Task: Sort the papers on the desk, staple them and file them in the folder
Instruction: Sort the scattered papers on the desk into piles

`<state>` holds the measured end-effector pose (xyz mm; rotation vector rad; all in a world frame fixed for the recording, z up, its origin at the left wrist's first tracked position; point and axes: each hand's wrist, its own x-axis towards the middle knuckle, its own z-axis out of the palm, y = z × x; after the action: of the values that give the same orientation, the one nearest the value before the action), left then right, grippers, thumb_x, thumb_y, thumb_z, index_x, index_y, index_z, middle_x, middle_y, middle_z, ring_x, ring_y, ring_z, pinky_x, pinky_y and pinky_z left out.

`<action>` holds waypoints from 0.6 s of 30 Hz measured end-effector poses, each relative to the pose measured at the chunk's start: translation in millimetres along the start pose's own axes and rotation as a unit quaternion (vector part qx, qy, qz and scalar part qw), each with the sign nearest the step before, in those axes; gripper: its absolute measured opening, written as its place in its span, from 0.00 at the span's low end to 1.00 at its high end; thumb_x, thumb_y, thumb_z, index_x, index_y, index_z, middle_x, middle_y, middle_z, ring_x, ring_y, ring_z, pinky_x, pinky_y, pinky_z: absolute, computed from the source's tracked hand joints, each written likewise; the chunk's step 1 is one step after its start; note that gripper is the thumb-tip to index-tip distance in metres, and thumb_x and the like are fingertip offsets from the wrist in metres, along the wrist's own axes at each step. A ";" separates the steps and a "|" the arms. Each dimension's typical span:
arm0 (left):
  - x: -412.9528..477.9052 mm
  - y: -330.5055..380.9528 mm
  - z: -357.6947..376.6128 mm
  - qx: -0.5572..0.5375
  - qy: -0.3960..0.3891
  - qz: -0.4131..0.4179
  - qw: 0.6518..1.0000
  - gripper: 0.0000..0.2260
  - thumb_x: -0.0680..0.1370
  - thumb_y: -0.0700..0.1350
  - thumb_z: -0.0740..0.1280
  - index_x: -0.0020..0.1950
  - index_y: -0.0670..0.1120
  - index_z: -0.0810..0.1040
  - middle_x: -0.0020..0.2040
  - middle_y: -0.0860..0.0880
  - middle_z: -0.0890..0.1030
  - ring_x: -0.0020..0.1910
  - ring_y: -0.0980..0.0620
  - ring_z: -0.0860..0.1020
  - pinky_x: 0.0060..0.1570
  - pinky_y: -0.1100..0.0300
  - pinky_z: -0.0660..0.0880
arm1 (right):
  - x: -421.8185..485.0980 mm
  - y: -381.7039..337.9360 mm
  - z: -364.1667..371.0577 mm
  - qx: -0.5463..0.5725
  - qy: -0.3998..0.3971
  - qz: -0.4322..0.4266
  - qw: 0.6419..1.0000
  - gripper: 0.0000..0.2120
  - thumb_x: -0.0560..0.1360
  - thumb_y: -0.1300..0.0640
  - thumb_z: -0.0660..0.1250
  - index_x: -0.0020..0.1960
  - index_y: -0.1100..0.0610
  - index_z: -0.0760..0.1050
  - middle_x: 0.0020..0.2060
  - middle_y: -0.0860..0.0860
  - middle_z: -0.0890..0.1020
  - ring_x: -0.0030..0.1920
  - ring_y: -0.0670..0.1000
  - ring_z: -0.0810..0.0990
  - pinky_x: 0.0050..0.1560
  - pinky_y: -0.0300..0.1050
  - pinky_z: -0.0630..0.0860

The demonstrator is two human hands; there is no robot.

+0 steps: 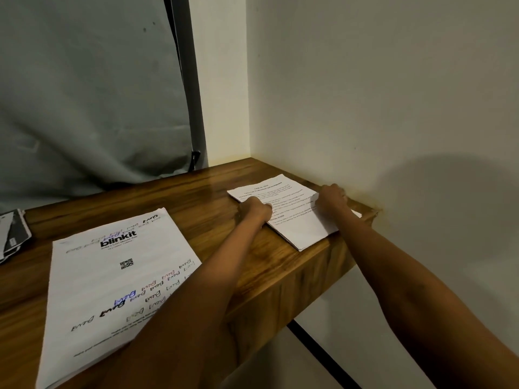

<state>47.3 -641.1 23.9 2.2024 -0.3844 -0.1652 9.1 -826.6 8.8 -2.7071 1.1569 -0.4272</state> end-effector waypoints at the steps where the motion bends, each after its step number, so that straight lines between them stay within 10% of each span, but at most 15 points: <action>1: -1.6 0.1 -5.0 0.004 -0.003 0.002 1.000 0.19 0.80 0.47 0.63 0.67 0.38 0.71 0.67 0.41 0.73 0.65 0.42 0.72 0.63 0.53 0.71 | -0.8 -1.6 -0.1 0.007 0.008 0.006 1.000 0.17 0.79 0.57 0.59 0.66 0.63 0.69 0.64 0.61 0.69 0.66 0.62 0.66 0.66 0.54 0.64; 7: -24.4 -11.9 -63.6 0.003 0.000 0.006 1.000 0.19 0.80 0.49 0.62 0.68 0.42 0.70 0.63 0.45 0.76 0.57 0.47 0.76 0.55 0.54 0.75 | -23.9 -59.9 -23.7 0.171 0.098 -0.105 0.975 0.11 0.76 0.63 0.61 0.57 0.66 0.74 0.54 0.61 0.76 0.55 0.60 0.75 0.51 0.47 0.70; 11: -45.2 -47.4 -124.0 0.087 0.054 -0.021 0.995 0.20 0.81 0.49 0.61 0.69 0.40 0.67 0.63 0.40 0.72 0.54 0.47 0.72 0.51 0.55 0.71 | -81.0 -123.2 -34.8 0.260 -0.043 -0.166 0.950 0.12 0.77 0.61 0.61 0.34 0.59 0.68 0.33 0.51 0.72 0.39 0.52 0.72 0.33 0.41 0.64; 18: -77.8 -133.6 -206.1 0.224 0.054 -0.153 0.961 0.28 0.78 0.54 0.64 0.71 0.39 0.65 0.69 0.40 0.70 0.65 0.39 0.71 0.63 0.50 0.70 | -162.2 -184.4 -25.0 0.202 -0.227 -0.205 0.930 0.06 0.78 0.56 0.62 0.47 0.58 0.73 0.39 0.53 0.77 0.38 0.50 0.76 0.37 0.42 0.74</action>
<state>54.5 -384.3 43.3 2.6994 -0.0129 -0.1311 19.4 -583.3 49.2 -2.4692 0.3336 -0.0589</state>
